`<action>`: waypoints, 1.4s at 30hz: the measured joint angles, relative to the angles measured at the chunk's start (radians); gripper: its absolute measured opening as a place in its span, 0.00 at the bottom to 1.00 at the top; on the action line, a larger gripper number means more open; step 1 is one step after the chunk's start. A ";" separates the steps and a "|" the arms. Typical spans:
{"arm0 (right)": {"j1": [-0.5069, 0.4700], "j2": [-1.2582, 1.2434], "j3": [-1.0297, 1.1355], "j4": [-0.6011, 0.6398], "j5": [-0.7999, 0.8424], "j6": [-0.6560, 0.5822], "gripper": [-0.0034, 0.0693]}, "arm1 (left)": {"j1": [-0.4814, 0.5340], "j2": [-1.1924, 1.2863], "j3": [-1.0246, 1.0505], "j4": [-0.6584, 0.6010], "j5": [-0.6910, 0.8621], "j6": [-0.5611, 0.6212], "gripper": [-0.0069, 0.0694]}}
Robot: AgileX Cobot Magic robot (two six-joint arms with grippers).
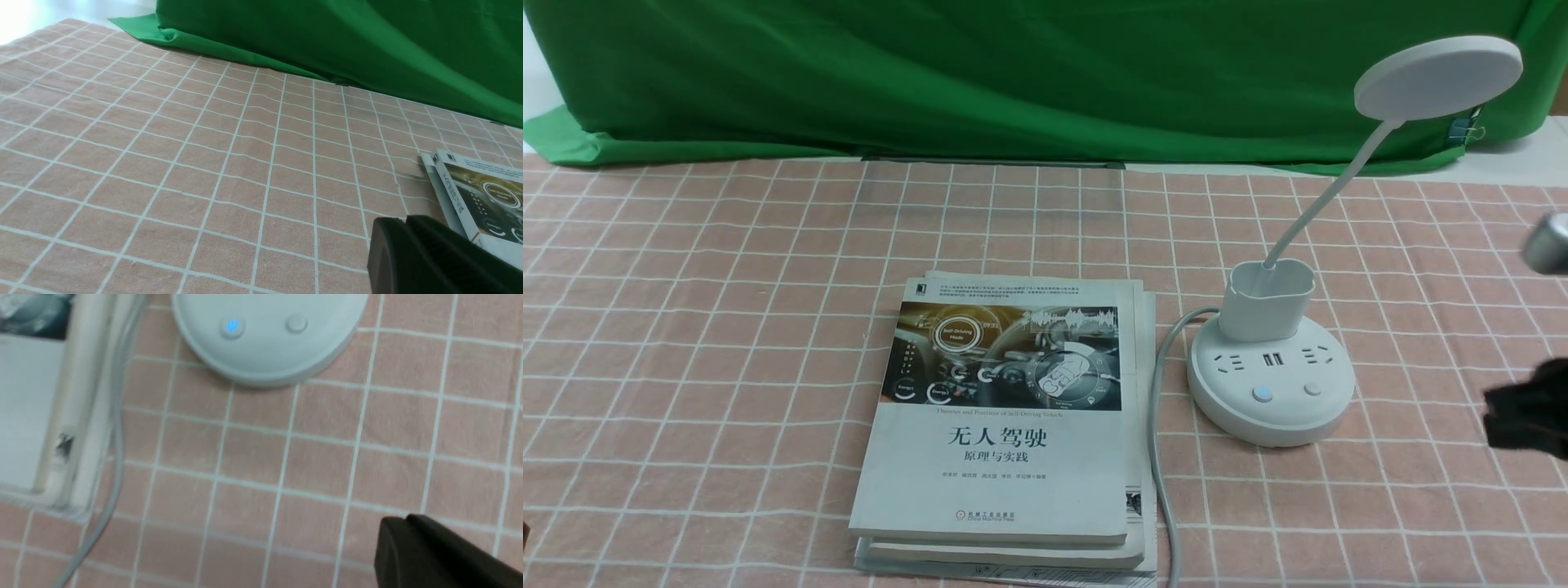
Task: Turn on the table lamp on the pink coffee tablecloth with your hand.
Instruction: 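Press the button on the base of the white desk lamp with the right gripper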
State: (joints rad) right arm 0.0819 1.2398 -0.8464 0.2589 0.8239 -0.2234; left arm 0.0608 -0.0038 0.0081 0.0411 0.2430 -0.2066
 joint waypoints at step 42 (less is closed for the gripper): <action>0.174 0.567 -0.357 -0.071 -0.095 -0.028 0.09 | 0.000 0.000 0.000 0.000 0.000 -0.001 0.12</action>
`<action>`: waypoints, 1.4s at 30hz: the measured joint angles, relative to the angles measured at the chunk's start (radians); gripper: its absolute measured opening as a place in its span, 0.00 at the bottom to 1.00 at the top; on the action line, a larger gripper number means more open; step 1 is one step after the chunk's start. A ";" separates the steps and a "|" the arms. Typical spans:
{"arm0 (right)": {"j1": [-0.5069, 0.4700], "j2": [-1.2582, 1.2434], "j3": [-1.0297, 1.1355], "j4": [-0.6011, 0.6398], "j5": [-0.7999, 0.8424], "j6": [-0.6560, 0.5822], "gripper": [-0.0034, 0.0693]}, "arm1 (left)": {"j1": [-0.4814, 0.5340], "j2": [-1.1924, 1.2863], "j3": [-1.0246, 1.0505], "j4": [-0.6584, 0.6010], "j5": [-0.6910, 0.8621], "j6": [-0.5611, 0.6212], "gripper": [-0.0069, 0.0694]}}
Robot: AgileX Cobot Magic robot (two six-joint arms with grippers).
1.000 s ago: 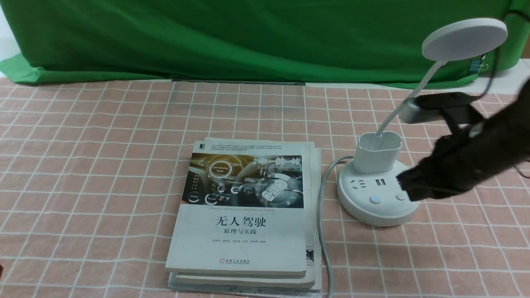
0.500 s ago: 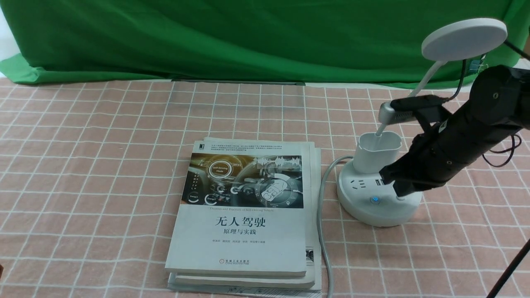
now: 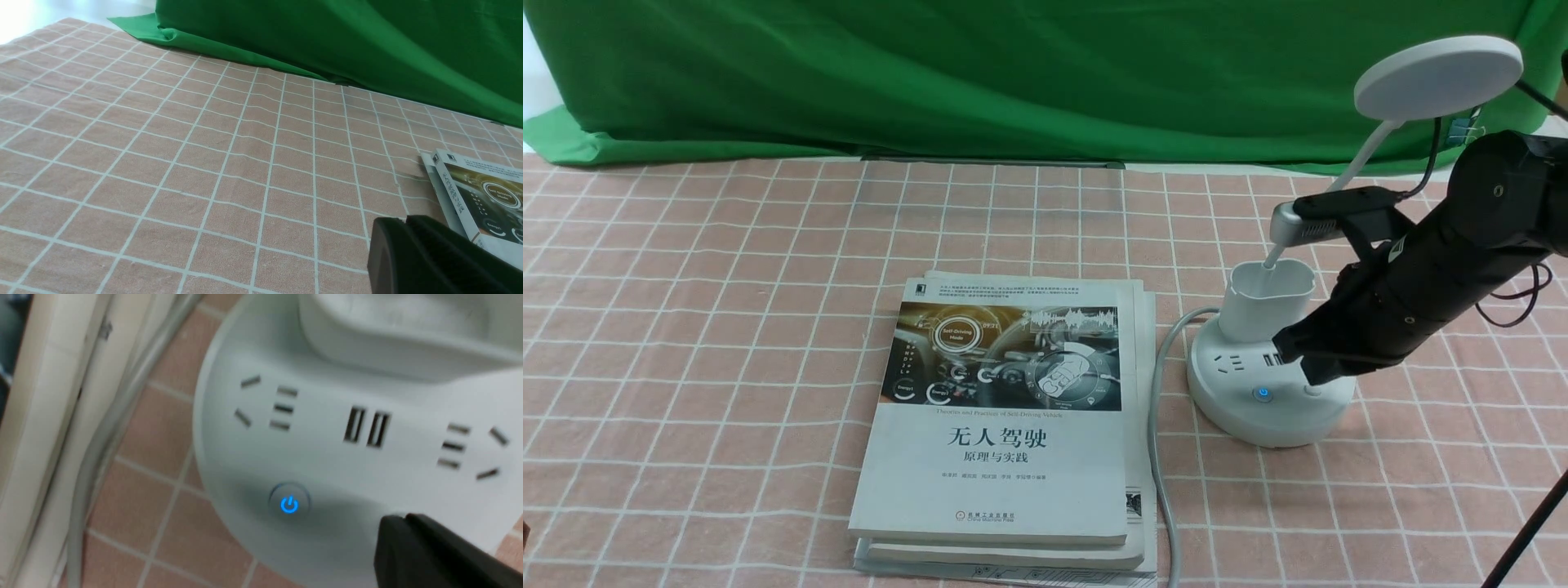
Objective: Turn on the table lamp on the pink coffee tablecloth with your hand.
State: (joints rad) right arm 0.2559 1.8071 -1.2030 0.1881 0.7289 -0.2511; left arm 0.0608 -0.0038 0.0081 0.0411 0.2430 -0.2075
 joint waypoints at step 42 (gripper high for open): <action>0.000 -0.409 0.242 -0.004 0.073 0.035 0.09 | 0.000 0.000 0.000 0.000 0.000 0.001 0.12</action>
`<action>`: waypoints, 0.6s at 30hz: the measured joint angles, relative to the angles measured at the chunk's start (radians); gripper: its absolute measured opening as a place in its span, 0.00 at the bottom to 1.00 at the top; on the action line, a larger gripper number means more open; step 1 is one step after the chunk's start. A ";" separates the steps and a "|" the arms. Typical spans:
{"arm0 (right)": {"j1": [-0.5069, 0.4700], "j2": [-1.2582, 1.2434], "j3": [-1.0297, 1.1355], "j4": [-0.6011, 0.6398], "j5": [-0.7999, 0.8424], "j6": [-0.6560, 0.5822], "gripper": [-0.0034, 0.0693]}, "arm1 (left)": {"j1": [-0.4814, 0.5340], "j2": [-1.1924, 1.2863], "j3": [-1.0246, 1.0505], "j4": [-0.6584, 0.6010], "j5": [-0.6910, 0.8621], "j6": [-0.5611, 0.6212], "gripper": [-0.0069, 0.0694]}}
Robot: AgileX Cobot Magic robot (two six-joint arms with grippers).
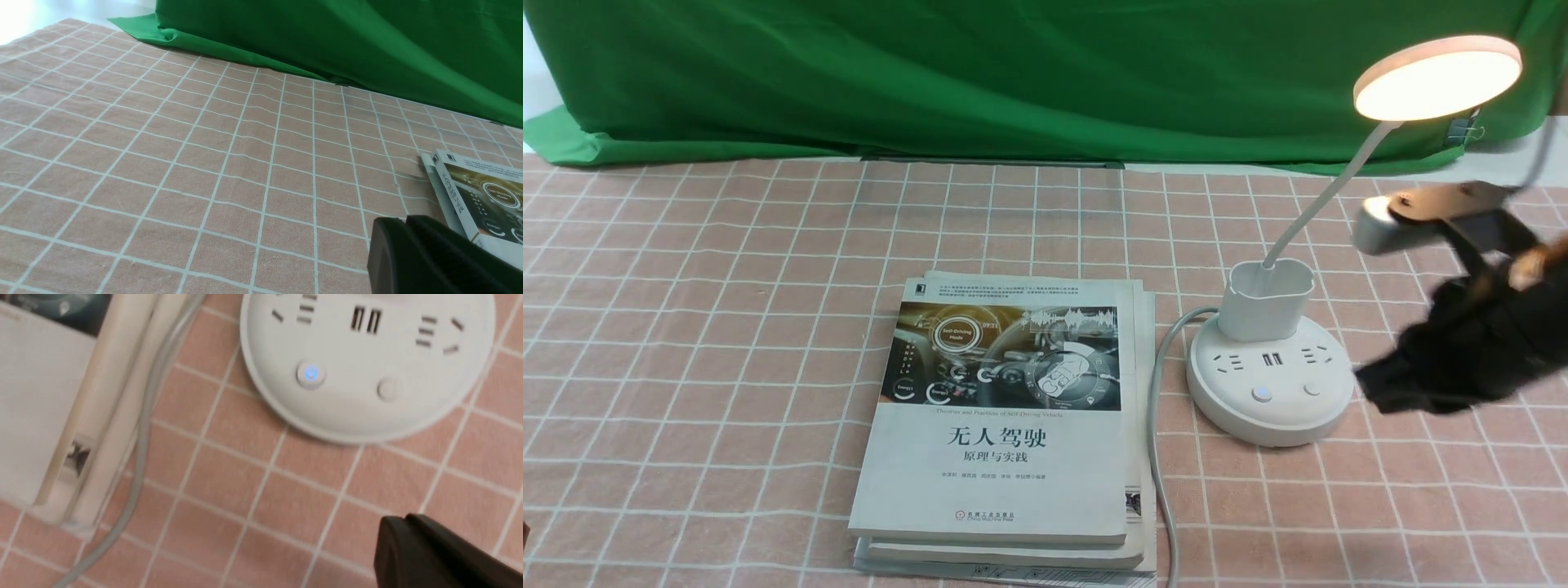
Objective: Turn on the table lamp on the pink coffee tablecloth with your hand.
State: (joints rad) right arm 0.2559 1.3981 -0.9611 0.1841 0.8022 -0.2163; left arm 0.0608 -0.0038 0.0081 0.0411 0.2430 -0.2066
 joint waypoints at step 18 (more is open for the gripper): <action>0.000 -0.518 0.220 0.000 0.022 0.155 0.12 | 0.000 0.000 0.000 0.000 0.000 0.000 0.12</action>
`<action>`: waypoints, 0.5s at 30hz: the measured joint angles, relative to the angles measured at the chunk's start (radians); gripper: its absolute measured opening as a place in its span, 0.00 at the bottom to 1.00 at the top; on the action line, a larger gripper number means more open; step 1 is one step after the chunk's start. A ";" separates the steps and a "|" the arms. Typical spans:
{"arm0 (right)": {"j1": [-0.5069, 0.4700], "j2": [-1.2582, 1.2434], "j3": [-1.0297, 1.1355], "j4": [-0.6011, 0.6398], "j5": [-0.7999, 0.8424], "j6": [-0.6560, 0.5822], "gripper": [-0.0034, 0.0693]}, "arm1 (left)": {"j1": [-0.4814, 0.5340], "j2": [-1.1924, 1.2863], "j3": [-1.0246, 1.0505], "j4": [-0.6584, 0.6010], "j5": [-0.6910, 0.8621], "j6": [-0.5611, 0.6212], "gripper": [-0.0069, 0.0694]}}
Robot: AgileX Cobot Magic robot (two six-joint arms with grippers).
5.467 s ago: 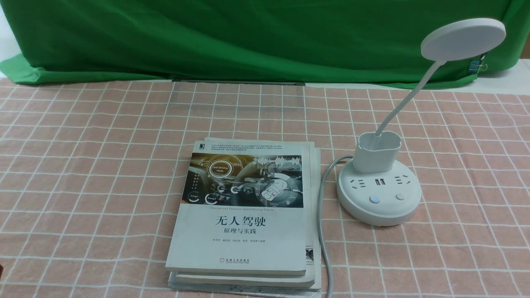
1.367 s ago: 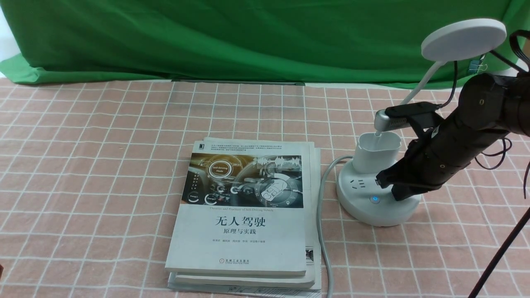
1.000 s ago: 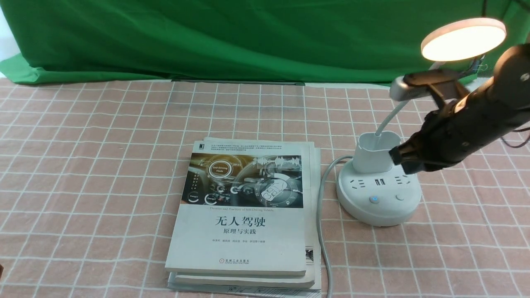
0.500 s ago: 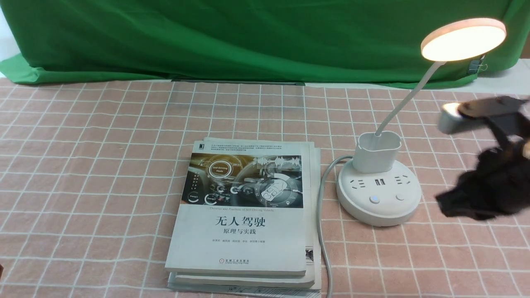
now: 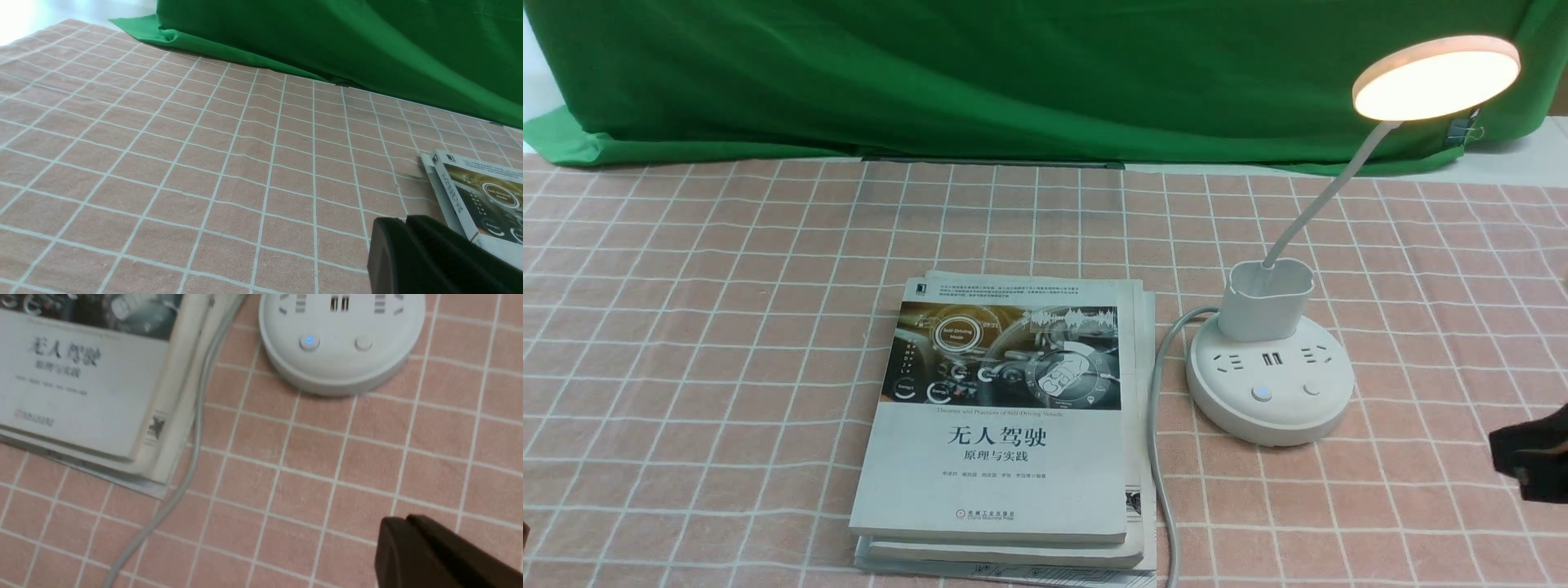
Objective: Turn on the table lamp on the pink coffee tablecloth with your hand.
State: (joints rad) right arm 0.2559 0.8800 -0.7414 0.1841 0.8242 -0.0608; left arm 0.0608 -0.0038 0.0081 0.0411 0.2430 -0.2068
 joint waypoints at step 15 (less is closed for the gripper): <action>-0.138 -0.340 0.178 0.000 -0.289 -0.095 0.08 | 0.000 0.000 0.000 0.000 0.000 0.000 0.12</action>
State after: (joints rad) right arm 0.1179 0.5401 -0.5630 0.1844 0.5350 -0.1557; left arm 0.0608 -0.0038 0.0081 0.0411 0.2430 -0.2068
